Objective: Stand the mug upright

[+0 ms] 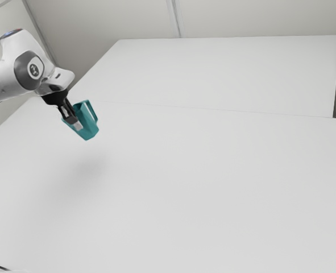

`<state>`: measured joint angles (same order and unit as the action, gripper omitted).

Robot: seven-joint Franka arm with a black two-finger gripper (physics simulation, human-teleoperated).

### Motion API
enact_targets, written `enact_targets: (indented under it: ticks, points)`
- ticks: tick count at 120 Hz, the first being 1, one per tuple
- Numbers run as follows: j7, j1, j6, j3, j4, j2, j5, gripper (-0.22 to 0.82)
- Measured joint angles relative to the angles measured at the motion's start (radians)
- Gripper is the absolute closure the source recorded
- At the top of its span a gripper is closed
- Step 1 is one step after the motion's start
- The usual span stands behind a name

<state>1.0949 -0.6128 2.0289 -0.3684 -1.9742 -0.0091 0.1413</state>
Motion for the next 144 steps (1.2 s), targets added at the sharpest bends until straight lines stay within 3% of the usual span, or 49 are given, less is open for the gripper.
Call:
enact_targets:
  ticks: [13, 29, 55, 81, 144]
  points:
    - [-0.068, 0.136, 0.08, 0.035, -0.066, -0.02, -0.067, 0.78]
    - [-0.154, 0.289, 0.136, 0.126, -0.13, -0.043, -0.145, 0.78]
    - [-0.263, 0.207, 0.172, 0.152, -0.215, -0.065, -0.2, 0.78]
    - [-0.341, 0.291, 0.192, 0.15, -0.27, -0.081, -0.226, 0.78]
    - [-0.449, 0.358, 0.255, 0.143, -0.35, -0.096, -0.235, 0.78]
